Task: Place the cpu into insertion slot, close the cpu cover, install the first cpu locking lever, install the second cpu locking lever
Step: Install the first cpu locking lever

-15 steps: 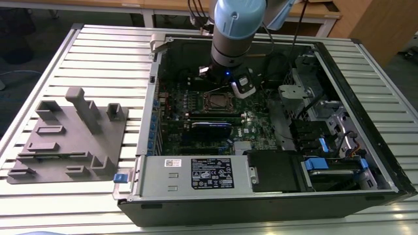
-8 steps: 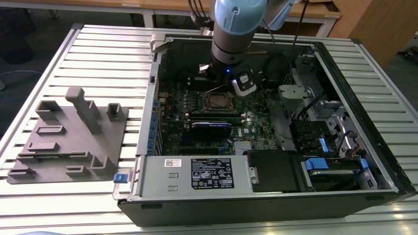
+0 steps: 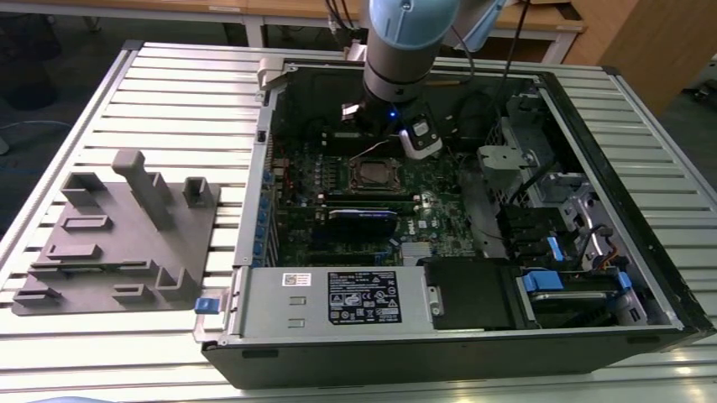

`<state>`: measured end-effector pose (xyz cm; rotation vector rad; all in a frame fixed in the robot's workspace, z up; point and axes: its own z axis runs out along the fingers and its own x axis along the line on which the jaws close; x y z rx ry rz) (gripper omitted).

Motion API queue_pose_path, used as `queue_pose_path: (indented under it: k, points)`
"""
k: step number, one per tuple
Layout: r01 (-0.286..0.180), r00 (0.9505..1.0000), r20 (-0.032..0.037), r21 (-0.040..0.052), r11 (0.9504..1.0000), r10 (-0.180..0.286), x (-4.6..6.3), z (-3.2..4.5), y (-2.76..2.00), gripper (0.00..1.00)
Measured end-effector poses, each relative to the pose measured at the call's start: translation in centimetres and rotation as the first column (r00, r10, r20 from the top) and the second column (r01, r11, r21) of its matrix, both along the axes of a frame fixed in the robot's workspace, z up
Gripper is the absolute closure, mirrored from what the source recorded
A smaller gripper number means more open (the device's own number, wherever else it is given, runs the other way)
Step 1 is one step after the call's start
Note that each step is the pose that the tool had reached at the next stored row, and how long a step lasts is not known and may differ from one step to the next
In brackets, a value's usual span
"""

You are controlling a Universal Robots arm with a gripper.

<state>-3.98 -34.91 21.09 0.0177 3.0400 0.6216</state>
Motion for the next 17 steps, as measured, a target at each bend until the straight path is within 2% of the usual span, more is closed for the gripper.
queue_pose_path:
  k: [6,11,14,15,16,17]
  points:
    - [0.000,1.0000,-0.0003,-0.0004,1.0000,0.000,0.0,0.08,-0.01,0.89]
    - [0.000,1.0000,-0.0002,0.0000,1.0000,0.000,0.0,0.86,0.00,0.89]
    - [0.000,1.0000,-0.0001,0.0000,1.0000,0.000,0.0,1.03,0.05,0.89]
    - [0.000,1.0000,0.0000,-0.0018,1.0000,0.000,0.0,1.03,0.08,0.89]
    - [0.000,1.0000,0.0010,-0.0075,1.0000,0.000,0.0,1.04,0.10,0.89]
    - [0.000,1.0000,0.0027,-0.0173,0.9998,0.000,0.0,1.04,0.11,0.89]
